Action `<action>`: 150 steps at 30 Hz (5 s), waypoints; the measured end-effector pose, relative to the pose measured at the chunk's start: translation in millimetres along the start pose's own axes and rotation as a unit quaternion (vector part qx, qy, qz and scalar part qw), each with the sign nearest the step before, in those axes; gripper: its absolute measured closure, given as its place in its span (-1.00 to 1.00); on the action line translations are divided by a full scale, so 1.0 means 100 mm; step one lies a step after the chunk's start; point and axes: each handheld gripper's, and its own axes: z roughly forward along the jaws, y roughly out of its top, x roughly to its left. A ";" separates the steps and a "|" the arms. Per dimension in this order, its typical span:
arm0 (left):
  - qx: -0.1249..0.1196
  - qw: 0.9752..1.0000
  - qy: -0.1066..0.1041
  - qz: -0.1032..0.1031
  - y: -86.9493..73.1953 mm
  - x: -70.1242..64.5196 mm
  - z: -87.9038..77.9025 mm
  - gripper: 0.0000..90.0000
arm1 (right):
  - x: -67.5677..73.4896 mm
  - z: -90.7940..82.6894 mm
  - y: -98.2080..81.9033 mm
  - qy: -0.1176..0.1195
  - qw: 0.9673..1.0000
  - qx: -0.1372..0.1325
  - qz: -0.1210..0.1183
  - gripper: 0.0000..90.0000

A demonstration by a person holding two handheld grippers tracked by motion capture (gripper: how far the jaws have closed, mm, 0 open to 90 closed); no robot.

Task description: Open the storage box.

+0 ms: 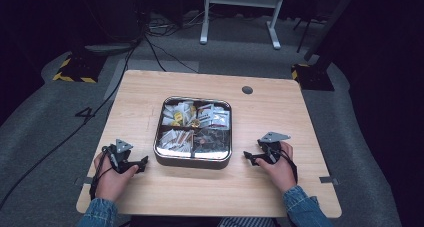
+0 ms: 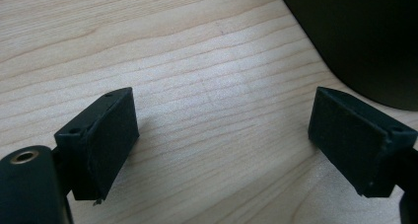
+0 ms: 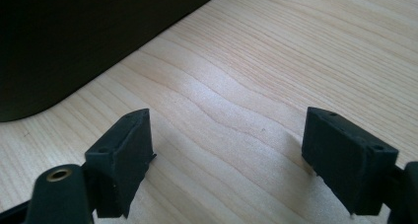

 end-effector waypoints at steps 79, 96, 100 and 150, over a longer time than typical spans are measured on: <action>-0.157 0.986 -0.051 -0.010 0.17 -0.05 -0.50 -0.20 | 0.54 0.27 1.40 0.091 0.993 -0.059 -0.039 -0.24; -0.151 0.987 -0.049 -0.006 0.16 -0.05 -0.51 -0.20 | 0.93 0.71 1.59 0.110 0.992 -0.030 -0.058 -0.08; -0.148 0.988 -0.049 -0.004 0.16 -0.04 -0.51 -0.20 | 0.98 0.78 1.60 0.111 0.992 -0.020 -0.063 0.02; -0.146 0.987 -0.060 -0.007 0.25 0.01 -0.46 -0.23 | 0.45 -0.01 1.71 0.055 0.995 -0.061 -0.063 0.31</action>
